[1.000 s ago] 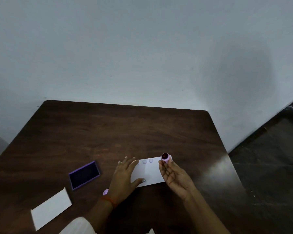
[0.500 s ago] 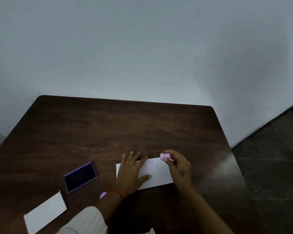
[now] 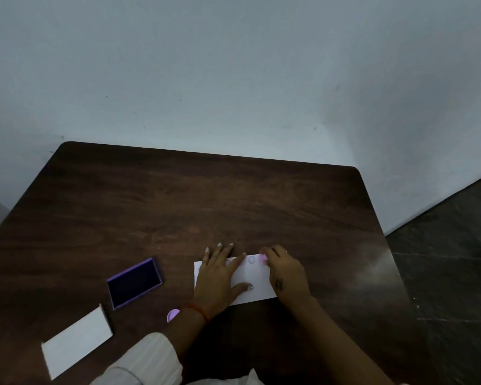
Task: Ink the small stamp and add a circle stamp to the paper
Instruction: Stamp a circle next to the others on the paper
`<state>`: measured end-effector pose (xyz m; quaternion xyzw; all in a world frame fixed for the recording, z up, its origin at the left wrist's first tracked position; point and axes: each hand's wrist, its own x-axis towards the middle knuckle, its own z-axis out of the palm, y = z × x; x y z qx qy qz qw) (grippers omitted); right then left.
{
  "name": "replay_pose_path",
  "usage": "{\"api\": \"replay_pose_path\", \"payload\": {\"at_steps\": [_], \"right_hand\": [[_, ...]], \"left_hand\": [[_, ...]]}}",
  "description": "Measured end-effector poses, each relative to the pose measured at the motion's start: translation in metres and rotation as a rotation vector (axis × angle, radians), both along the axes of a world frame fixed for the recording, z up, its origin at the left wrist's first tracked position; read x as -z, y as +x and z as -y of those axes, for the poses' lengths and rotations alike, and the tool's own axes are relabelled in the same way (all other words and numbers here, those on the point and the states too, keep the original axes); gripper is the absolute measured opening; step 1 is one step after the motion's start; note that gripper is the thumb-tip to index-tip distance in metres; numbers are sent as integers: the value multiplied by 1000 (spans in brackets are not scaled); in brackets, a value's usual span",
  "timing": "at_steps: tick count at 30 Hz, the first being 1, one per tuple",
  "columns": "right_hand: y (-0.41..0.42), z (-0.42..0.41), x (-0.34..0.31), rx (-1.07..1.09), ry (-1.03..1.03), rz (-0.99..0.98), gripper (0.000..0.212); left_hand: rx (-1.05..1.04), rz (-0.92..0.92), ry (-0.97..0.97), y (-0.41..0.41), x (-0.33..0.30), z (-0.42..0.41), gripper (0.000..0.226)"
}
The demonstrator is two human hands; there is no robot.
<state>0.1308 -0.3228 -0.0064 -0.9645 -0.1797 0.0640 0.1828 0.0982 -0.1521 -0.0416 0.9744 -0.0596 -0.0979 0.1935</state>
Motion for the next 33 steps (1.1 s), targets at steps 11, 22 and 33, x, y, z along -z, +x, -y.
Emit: {"api": "replay_pose_path", "payload": {"at_steps": [11, 22, 33], "right_hand": [[11, -7, -7, -39, -169, -93, 34], [21, -3, -7, -192, -252, -88, 38], [27, 4, 4, -277, -254, -44, 41]], "left_hand": [[-6, 16, 3, -1, -1, 0, 73], [-13, 10, 5, 0, 1, 1, 73], [-18, 16, 11, 0, 3, 1, 74]]}}
